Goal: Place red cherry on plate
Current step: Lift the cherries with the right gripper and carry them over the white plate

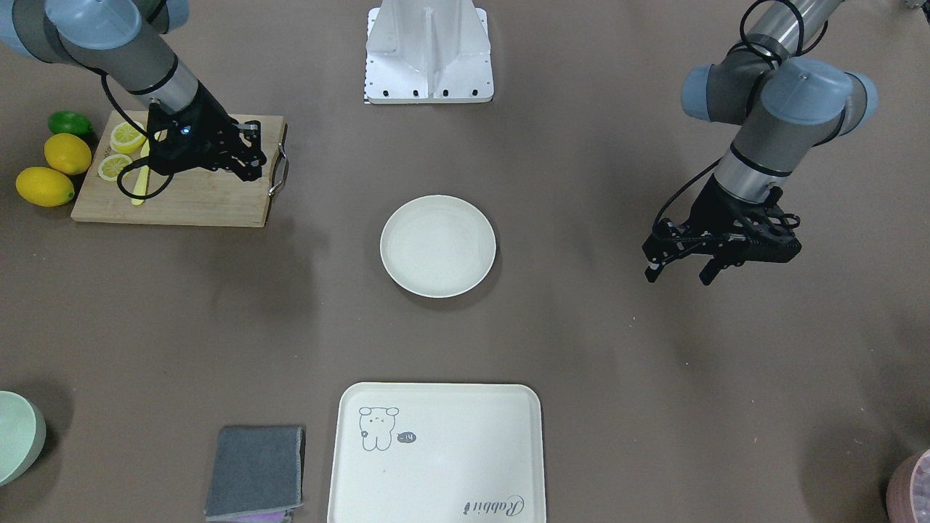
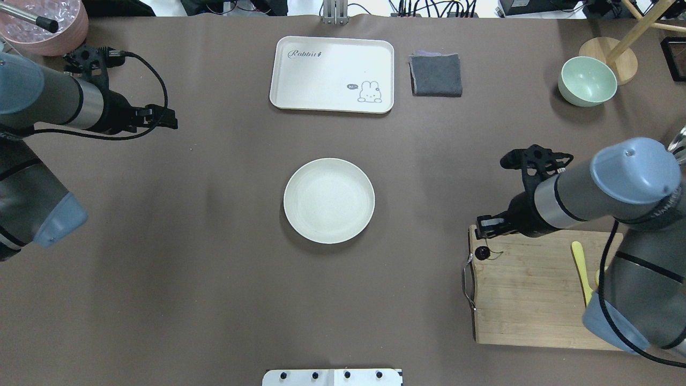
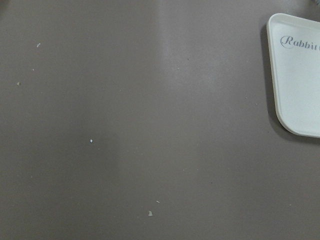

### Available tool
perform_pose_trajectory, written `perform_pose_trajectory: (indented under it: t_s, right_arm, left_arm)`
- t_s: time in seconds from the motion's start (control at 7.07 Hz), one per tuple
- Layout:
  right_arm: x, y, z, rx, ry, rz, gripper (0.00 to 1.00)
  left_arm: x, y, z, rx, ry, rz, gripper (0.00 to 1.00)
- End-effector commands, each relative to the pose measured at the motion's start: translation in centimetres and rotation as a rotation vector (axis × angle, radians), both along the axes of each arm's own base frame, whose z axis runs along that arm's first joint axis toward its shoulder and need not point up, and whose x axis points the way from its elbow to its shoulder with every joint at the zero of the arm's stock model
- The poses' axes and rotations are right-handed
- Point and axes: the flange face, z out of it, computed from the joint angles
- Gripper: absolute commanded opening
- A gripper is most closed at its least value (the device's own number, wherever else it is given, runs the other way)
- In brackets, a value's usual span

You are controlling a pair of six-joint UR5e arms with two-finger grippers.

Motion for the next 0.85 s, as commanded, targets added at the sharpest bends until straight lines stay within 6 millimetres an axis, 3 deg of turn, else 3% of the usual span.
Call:
perform_pose_trajectory:
  t_s: [0.0,0.28,0.42,0.71]
  right_arm:
    - [-8.5,-4.1,-11.5,0.01,0.028,0.001,0.0]
    - [-15.5,-6.2,-14.1,0.045,0.057,0.009,0.0]
    - [-18.3,-6.2,-13.3,0.073,0.053,0.013,0.0]
    - [-21.9,-5.2,-11.2,0.104,0.035,-0.005,0.0]
  left_arm:
    - [-6.1,-1.9,5.2,-0.003,-0.064,0.023,0.98]
    - [-11.5,-4.1,9.6,0.007,-0.11,0.055,0.98]
    - [-13.1,-4.5,10.9,0.008,-0.127,0.054,0.98]
    - [-13.8,-4.8,11.8,-0.004,-0.137,0.047,0.98]
